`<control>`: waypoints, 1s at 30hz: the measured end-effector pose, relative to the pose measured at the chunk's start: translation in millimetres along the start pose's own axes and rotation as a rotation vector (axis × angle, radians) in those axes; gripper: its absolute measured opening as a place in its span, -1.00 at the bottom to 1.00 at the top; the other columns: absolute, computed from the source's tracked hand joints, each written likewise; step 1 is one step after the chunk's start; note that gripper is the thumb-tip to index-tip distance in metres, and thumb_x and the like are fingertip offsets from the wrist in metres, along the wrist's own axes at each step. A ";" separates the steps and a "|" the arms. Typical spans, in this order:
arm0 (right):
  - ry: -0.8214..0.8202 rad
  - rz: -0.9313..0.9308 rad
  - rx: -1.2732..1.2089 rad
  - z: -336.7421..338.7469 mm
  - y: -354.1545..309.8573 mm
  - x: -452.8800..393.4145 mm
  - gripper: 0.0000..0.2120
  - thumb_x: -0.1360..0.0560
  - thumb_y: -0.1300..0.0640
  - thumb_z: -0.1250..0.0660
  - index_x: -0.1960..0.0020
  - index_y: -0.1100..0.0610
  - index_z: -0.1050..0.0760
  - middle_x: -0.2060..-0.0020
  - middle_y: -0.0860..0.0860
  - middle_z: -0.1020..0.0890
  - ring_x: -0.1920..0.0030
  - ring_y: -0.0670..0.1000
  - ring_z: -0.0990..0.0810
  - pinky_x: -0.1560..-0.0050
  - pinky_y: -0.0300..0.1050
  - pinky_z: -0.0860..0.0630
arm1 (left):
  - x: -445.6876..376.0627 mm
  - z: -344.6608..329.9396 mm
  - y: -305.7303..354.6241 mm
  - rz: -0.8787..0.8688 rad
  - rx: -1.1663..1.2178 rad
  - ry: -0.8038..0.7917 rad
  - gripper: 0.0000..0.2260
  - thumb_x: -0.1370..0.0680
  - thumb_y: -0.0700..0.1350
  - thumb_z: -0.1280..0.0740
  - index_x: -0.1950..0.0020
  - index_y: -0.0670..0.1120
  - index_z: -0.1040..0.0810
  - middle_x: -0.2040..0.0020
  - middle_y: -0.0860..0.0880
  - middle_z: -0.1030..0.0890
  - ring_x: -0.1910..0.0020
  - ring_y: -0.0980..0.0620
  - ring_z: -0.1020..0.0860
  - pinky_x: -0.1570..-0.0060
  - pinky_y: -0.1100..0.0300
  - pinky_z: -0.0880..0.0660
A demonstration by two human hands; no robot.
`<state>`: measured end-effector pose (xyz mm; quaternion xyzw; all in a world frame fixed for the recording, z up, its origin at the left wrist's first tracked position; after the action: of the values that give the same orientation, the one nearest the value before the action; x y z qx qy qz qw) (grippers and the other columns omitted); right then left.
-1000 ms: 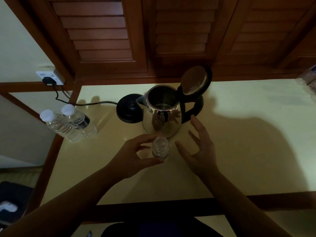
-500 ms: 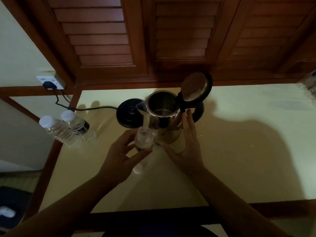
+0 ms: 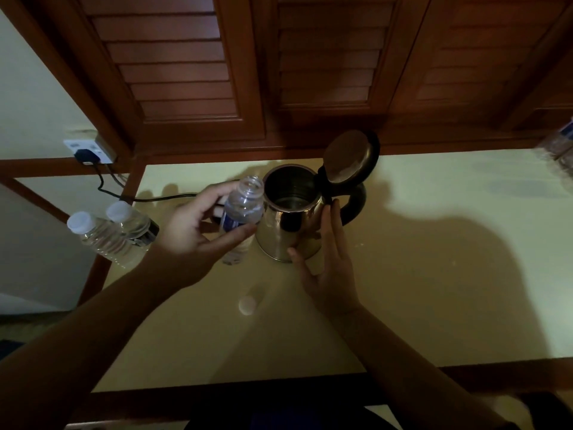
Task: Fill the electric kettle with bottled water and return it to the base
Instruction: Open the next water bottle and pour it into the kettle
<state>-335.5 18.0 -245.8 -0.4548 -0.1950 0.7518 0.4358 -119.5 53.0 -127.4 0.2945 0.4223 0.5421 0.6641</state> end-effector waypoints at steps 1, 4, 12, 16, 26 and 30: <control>0.003 0.005 0.000 -0.1 0.3 0.2 -0.12 -0.60 0.03 -0.47 -0.70 0.12 0.02 -0.70 0.22 -0.06 -0.70 0.18 -0.11 -0.52 0.26 -0.41 | -3.2 1.5 1.5 -0.010 0.003 0.004 -0.51 -0.53 0.00 -0.49 -0.44 0.00 -0.48 -0.18 0.19 -0.66 -0.10 0.14 -0.67 -0.08 0.18 -0.64; 0.007 0.013 -0.012 -0.2 1.2 0.6 -0.11 -0.60 0.05 -0.48 -0.71 0.12 0.01 -0.70 0.19 -0.06 -0.70 0.19 -0.12 -0.50 0.29 -0.42 | -11.8 4.7 4.6 -0.017 -0.055 -0.022 -0.51 -0.52 0.06 -0.50 -0.43 0.04 -0.52 -0.15 0.12 -0.69 -0.08 0.06 -0.68 0.03 0.06 -0.68; -0.015 0.017 -0.013 -2.0 1.9 1.2 -0.13 -0.62 0.03 -0.44 -0.70 0.17 0.03 -0.72 0.12 0.01 -0.71 0.21 -0.07 -0.52 0.32 -0.38 | -29.7 8.7 12.8 -0.030 -0.327 -0.095 -0.53 -0.47 0.15 -0.50 -0.36 0.21 -0.53 -0.10 0.32 -0.65 -0.02 0.34 -0.62 0.07 0.39 -0.58; -0.009 0.023 -0.020 -2.4 -2.8 1.1 -0.16 -0.64 -0.01 -0.39 -0.70 0.18 0.03 -0.72 -0.09 0.14 -0.71 0.21 -0.04 -0.56 0.32 -0.33 | -33.8 13.8 15.6 -0.025 -0.427 -0.097 -0.50 -0.47 0.24 -0.49 -0.39 0.22 -0.53 -0.12 0.26 -0.68 -0.02 0.26 -0.65 0.02 0.09 -0.65; -0.024 0.015 -0.021 -3.1 1.0 2.0 -0.14 -0.63 0.01 -0.41 -0.71 0.17 0.04 -0.72 0.06 0.05 -0.71 0.22 -0.06 -0.55 0.34 -0.34 | -44.8 17.5 33.0 -0.044 -0.713 -0.197 -0.50 -0.48 0.34 -0.41 -0.39 0.27 -0.52 0.19 0.23 -0.67 0.44 0.22 -0.61 0.32 0.27 -0.43; -0.023 0.009 -0.020 -1.9 0.1 2.0 -0.14 -0.63 0.03 -0.43 -0.71 0.16 0.04 -0.72 0.10 0.02 -0.71 0.21 -0.06 -0.56 0.32 -0.33 | -50.9 19.0 37.9 -0.056 -0.812 -0.244 -0.48 -0.48 0.31 -0.41 -0.42 0.23 -0.51 0.41 0.16 -0.62 0.50 0.25 -0.55 0.33 0.29 -0.44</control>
<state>-334.4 19.4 -247.8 -0.4513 -0.2054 0.7570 0.4255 -123.5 14.0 -74.0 0.0594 0.1007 0.6075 0.7857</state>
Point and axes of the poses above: each hand's wrist, its own x-axis away from the middle knuckle, its own z-axis out of the back of the hand, y = z × x, the point moved 5 cm from there along -x, towards the middle knuckle
